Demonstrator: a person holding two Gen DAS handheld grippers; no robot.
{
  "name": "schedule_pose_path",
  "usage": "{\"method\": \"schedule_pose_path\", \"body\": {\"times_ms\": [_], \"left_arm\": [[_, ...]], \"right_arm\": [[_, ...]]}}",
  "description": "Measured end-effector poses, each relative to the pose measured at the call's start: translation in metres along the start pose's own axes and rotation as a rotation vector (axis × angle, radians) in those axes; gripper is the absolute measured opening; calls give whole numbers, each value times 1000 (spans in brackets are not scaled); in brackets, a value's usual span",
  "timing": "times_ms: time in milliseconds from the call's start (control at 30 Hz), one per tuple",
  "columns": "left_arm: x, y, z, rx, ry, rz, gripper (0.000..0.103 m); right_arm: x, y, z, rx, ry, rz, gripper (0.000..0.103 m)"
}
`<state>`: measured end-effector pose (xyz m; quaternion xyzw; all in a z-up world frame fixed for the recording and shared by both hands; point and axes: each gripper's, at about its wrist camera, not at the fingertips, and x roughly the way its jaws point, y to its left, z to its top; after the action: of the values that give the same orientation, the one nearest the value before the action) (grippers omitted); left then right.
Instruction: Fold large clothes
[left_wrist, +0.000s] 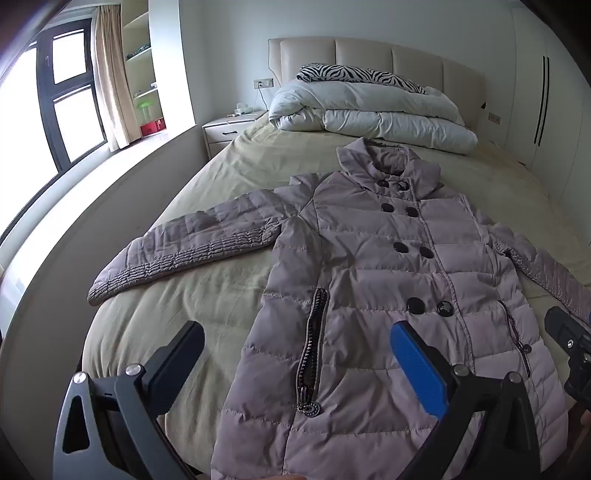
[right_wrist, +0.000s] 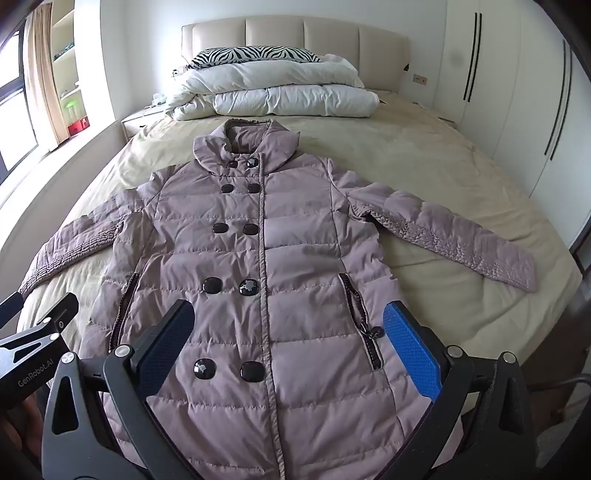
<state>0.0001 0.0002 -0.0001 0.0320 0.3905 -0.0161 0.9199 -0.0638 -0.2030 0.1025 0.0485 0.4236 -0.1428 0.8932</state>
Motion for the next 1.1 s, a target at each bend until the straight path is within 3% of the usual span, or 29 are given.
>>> {"method": "schedule_pose_path", "body": {"times_ms": [1100], "left_arm": [[0,0,0,2,7,-1,103]], "right_arm": [[3,0,-2,1,0,0,103]]}}
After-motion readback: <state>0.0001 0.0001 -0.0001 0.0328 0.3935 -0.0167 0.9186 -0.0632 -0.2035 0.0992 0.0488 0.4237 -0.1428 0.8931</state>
